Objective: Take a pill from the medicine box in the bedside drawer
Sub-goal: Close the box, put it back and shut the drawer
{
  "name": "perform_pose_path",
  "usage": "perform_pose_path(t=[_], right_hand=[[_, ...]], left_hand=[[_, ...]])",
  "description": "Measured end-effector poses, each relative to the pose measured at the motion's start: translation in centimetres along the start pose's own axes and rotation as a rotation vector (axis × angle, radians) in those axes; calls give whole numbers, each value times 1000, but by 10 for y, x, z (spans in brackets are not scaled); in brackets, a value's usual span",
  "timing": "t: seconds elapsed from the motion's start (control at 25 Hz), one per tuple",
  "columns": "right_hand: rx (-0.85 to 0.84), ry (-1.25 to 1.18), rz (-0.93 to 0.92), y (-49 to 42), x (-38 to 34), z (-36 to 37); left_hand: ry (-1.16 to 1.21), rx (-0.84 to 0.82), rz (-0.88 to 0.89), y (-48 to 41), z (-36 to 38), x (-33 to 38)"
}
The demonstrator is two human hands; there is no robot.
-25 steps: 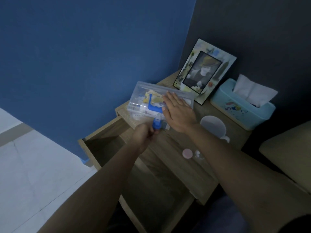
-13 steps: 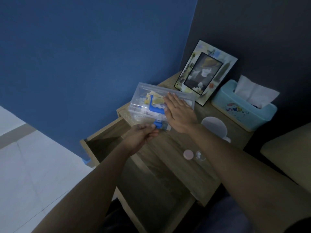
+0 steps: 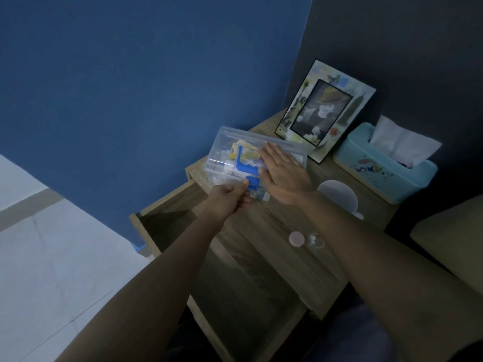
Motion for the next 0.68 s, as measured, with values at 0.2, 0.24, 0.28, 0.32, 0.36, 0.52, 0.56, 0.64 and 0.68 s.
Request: perform_pose_path(t=[0.2,0.24,0.28,0.32,0.36,0.52,0.56,0.64,0.68], right_hand=[[-29,26,-1,0,0,1],[-29,23,0,0,0,1],[-28,24,0,0,0,1],[-25,28,-1,0,0,2],[-22,32,-2,-1,0,2],[-6,32,-12,-1,1,4],[-3,34,-14,-1,1,4],[9,46,-18,-1,1,5],[18,54,-20,-1,1,5]], left_hand=[[0,-27,14,-3,0,0],[9,-50,10,-3,0,0],[15,-75,4,-4,-2,-1],[5,-100,3,-4,-4,-3],[-20,-123,10,-5,-5,-5],[-122,-113,99,-11,-7,-15],[-141,-90,121,-13,-7,-16],[-174,-41,160,-18,-7,-20],[-203,-6,188,-20,-6,-22]])
Point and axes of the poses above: each hand's wrist, its own y-axis away from the middle knuckle, its own z-axis out of the palm, x = y × z, the point moved 1 cm from there along -y, towards the middle knuckle, and after that the axes turned 10 degrees about -z, right-handed, at the moved point
